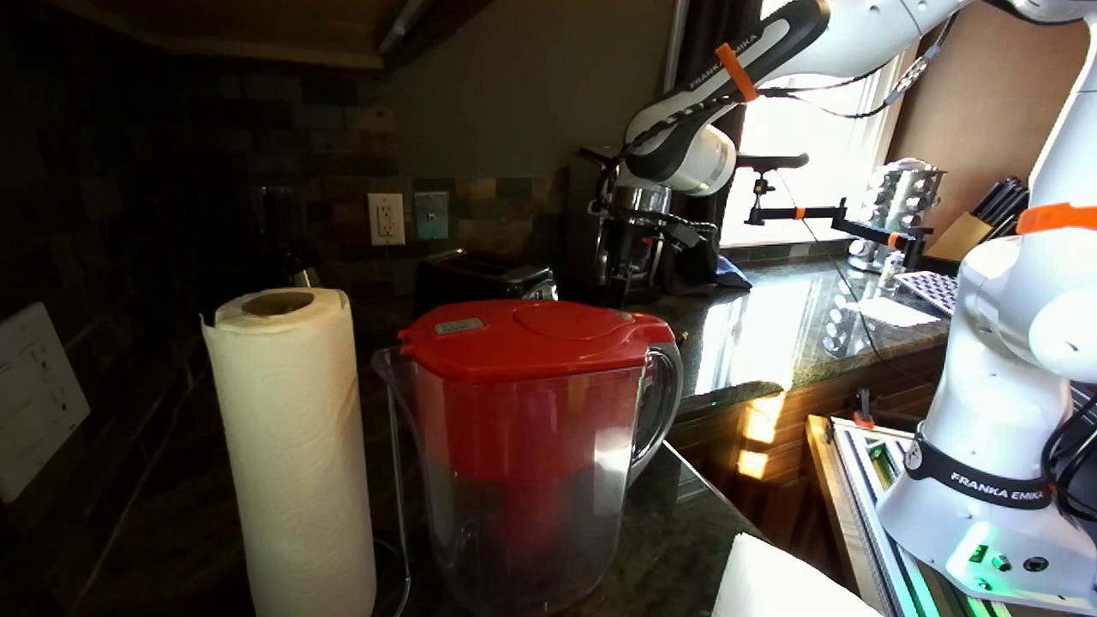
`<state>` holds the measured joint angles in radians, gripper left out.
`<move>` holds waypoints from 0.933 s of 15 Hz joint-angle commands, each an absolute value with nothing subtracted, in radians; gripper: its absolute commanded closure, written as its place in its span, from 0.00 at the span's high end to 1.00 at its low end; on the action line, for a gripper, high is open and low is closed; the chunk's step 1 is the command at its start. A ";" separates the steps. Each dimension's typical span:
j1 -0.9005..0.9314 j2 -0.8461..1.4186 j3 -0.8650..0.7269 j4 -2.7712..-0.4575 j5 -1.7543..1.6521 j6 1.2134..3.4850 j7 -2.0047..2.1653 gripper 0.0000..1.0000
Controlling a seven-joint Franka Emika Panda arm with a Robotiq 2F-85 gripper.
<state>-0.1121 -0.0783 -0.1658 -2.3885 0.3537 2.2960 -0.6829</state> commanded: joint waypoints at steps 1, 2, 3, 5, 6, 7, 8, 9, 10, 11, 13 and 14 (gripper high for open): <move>-0.108 -0.058 -0.162 -2.382 0.365 2.314 -0.657 0.06; -0.110 -0.056 -0.161 -2.380 0.361 2.314 -0.653 0.32; -0.111 -0.055 -0.161 -2.379 0.356 2.314 -0.648 0.47; -0.112 -0.057 -0.161 -2.379 0.353 2.313 -0.643 0.61; -0.112 -0.061 -0.161 -2.381 0.353 2.314 -0.644 0.70; -0.112 -0.068 -0.161 -2.384 0.353 2.314 -0.647 0.77; -0.112 -0.073 -0.161 -2.387 0.352 2.316 -0.649 0.84; -0.111 -0.084 -0.161 -2.393 0.353 2.314 -0.655 0.92; -0.111 -0.094 -0.160 -2.399 0.352 2.317 -0.656 0.99; -0.110 -0.112 -0.159 -2.410 0.345 2.312 -0.657 1.00; -0.107 -0.150 -0.157 -2.433 0.340 2.320 -0.663 1.00; -0.106 -0.177 -0.158 -2.447 0.341 2.316 -0.673 1.00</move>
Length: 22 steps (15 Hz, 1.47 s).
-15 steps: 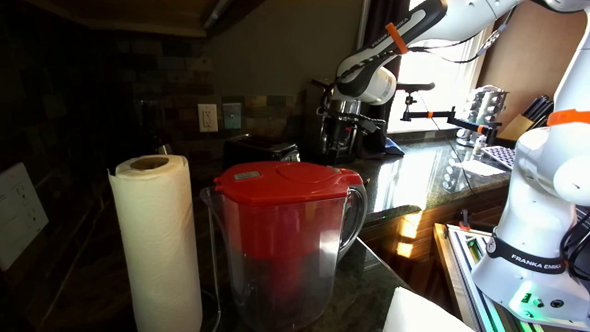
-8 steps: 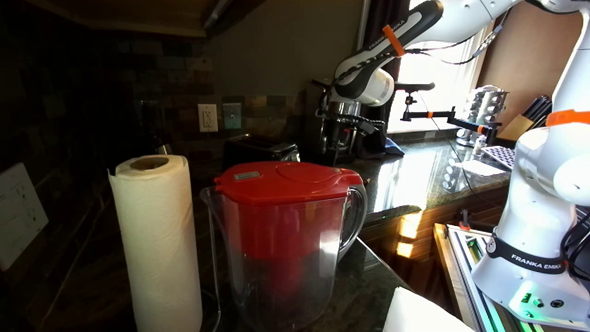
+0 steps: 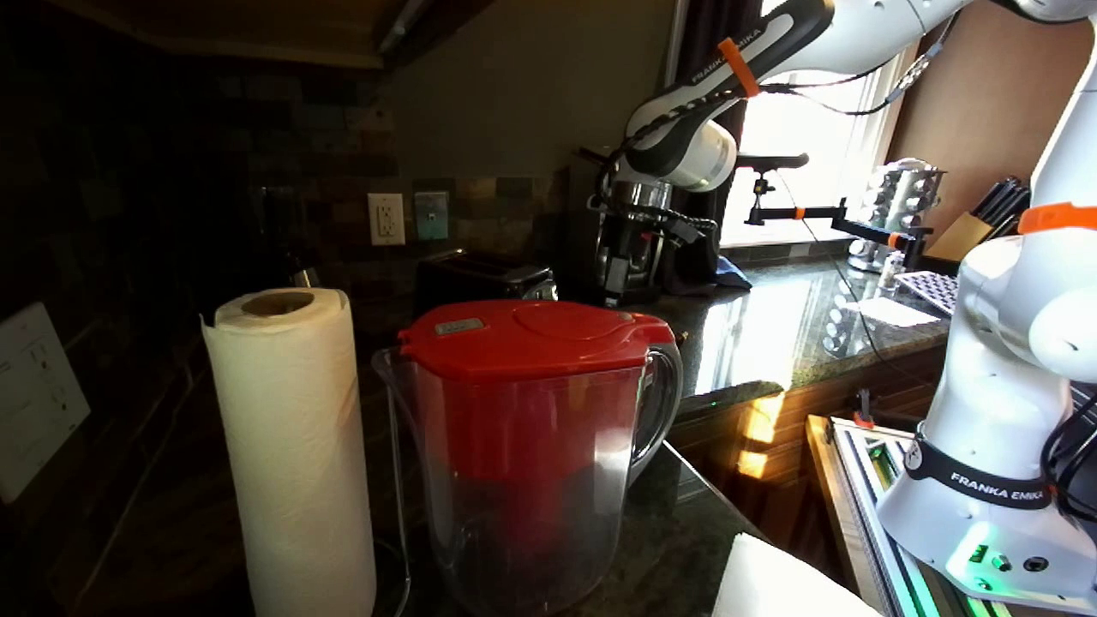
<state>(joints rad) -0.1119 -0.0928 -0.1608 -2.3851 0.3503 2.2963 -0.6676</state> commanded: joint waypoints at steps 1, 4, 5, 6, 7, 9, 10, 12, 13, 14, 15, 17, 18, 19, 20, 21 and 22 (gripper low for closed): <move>-0.104 -0.199 -0.159 -2.456 0.338 2.314 -0.673 1.00; -0.096 -0.294 -0.167 -2.500 0.334 2.309 -0.700 1.00; -0.093 -0.325 -0.171 -2.511 0.326 2.297 -0.707 1.00; -0.091 -0.362 -0.174 -2.528 0.317 2.302 -0.714 1.00; -0.089 -0.399 -0.176 -2.545 0.305 2.305 -0.716 1.00; -0.085 -0.465 -0.180 -2.571 0.282 2.307 -0.719 1.00; -0.083 -0.494 -0.183 -2.579 0.272 2.304 -0.718 1.00; -0.077 -0.553 -0.184 -2.599 0.247 2.304 -0.706 1.00; -0.074 -0.577 -0.185 -2.605 0.233 2.297 -0.704 1.00; -0.072 -0.597 -0.187 -2.616 0.222 2.309 -0.702 1.00; -0.071 -0.621 -0.186 -2.622 0.207 2.306 -0.695 1.00; -0.068 -0.664 -0.187 -2.640 0.184 2.304 -0.689 1.00; -0.067 -0.680 -0.188 -2.646 0.173 2.304 -0.688 1.00; -0.068 -0.700 -0.186 -2.655 0.161 2.303 -0.680 1.00; -0.066 -0.713 -0.188 -2.660 0.153 2.303 -0.680 1.00; -0.068 -0.730 -0.184 -2.667 0.142 2.300 -0.671 1.00; -0.068 -0.747 -0.182 -2.676 0.132 2.304 -0.666 1.00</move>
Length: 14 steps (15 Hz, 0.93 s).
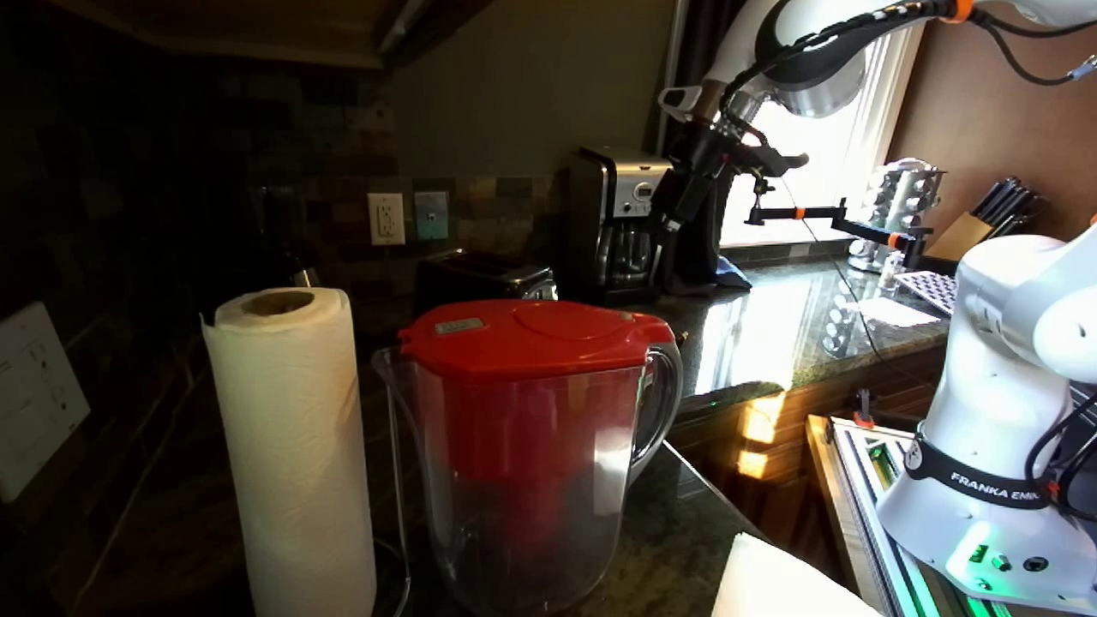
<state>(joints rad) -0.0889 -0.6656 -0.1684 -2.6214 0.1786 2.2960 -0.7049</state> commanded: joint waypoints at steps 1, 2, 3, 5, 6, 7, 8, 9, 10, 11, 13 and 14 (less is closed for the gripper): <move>-0.068 -0.761 -0.182 -2.683 0.123 2.303 -0.659 1.00; -0.067 -0.773 -0.181 -2.688 0.115 2.299 -0.650 1.00; -0.067 -0.785 -0.181 -2.695 0.106 2.303 -0.642 1.00; -0.048 -0.742 -0.201 -2.657 0.102 2.297 -0.650 1.00; -0.048 -0.750 -0.201 -2.661 0.100 2.297 -0.647 1.00; -0.047 -0.756 -0.201 -2.664 0.099 2.297 -0.646 1.00; -0.047 -0.760 -0.201 -2.668 0.099 2.297 -0.646 1.00; -0.047 -0.761 -0.201 -2.670 0.098 2.297 -0.645 1.00; -0.047 -0.762 -0.201 -2.671 0.098 2.297 -0.645 1.00; -0.046 -0.762 -0.201 -2.671 0.098 2.297 -0.645 1.00; -0.046 -0.762 -0.201 -2.671 0.098 2.297 -0.645 1.00; -0.046 -0.762 -0.201 -2.671 0.098 2.297 -0.644 1.00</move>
